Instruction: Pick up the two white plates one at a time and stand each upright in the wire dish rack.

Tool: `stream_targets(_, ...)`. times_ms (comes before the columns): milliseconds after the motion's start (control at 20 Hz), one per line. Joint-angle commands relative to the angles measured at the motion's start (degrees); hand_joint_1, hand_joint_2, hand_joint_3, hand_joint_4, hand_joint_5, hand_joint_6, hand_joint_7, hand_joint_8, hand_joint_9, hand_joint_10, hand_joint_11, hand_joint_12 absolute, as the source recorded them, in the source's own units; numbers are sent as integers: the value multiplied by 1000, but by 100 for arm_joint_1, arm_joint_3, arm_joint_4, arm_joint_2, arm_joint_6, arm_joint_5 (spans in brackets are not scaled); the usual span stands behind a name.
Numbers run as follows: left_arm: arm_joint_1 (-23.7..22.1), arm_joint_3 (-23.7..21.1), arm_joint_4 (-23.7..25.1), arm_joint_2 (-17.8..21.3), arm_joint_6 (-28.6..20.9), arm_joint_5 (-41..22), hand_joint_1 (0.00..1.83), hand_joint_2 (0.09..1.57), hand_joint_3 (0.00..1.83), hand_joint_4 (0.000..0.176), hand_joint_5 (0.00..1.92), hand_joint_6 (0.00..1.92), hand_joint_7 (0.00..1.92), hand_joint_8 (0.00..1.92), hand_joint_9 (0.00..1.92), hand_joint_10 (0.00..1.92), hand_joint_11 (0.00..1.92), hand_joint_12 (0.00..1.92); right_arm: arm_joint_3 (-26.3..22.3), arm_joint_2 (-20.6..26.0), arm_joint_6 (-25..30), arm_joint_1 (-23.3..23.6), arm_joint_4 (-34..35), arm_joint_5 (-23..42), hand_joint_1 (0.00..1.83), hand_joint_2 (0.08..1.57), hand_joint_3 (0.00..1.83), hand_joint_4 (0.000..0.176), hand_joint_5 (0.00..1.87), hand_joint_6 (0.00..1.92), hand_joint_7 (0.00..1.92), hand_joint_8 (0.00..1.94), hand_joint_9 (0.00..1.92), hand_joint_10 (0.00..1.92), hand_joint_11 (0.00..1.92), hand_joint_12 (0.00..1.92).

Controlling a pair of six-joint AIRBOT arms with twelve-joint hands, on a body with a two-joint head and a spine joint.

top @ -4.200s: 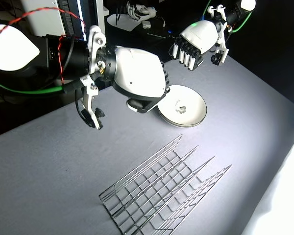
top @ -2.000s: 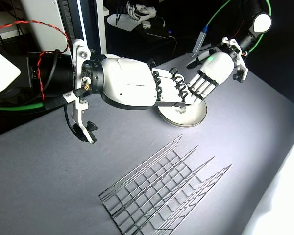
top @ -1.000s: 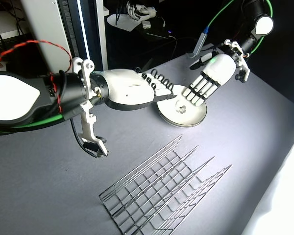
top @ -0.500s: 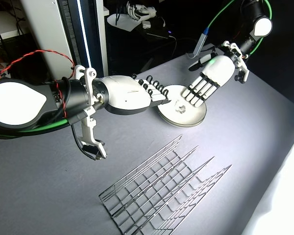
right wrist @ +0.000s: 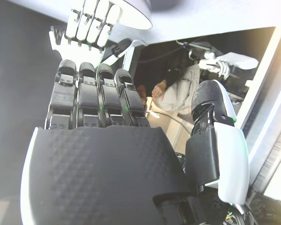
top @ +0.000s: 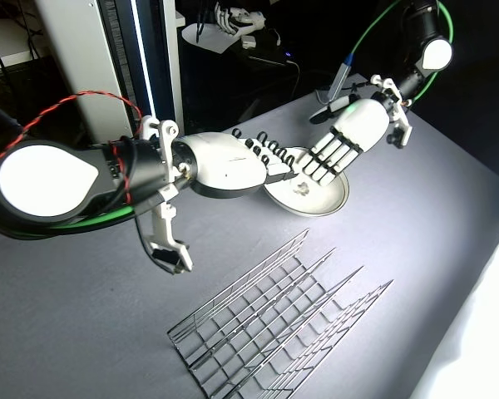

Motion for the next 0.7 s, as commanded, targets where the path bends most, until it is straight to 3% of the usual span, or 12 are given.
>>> stream_targets(0,75,-84,504,-186,-2,212,0,1067,1,0,0,0,0,0,0,0,0,0,19,-14,5,73,411,269,438,1096,0,0,0,0,0,0,0,0,0,0)
stream_targets(50,39,-116,488,-277,-2,237,0,1064,0,0,0,0,0,0,0,0,0,0,55,-77,5,77,411,241,526,1079,0,0,0,0,0,0,0,0,0,0)
stream_targets(100,25,-126,454,-320,-2,245,0,1060,0,0,2,1,0,0,0,0,0,0,80,-122,5,77,411,204,915,1009,0,0,0,0,0,0,0,0,0,0)
stream_targets(200,-11,-161,427,-401,-2,265,0,1060,0,0,6,2,0,0,0,0,0,0,167,-250,5,75,410,138,1233,930,0,0,18,7,0,0,0,0,17,8)
stream_targets(400,-43,-154,428,-426,-2,251,0,1058,0,0,0,0,0,0,0,0,0,0,281,-438,8,70,410,18,1360,985,3,0,2,0,0,0,0,0,75,42)
stream_targets(500,-42,-137,428,-412,-2,237,0,1059,0,0,5,2,0,0,0,0,0,0,282,-532,13,48,410,-62,1350,970,0,0,53,4,0,0,6,1,2,344)
stream_targets(550,-44,-125,428,-410,-2,233,0,1057,0,0,0,0,0,0,0,0,0,0,282,-579,13,36,411,-120,1463,1030,12,0,10,0,0,0,0,0,0,288)
stream_targets(650,-66,-105,428,-413,-3,223,0,1062,0,0,0,0,0,0,0,0,0,0,283,-670,16,5,411,-247,1414,1077,23,0,0,0,0,0,0,0,0,327)
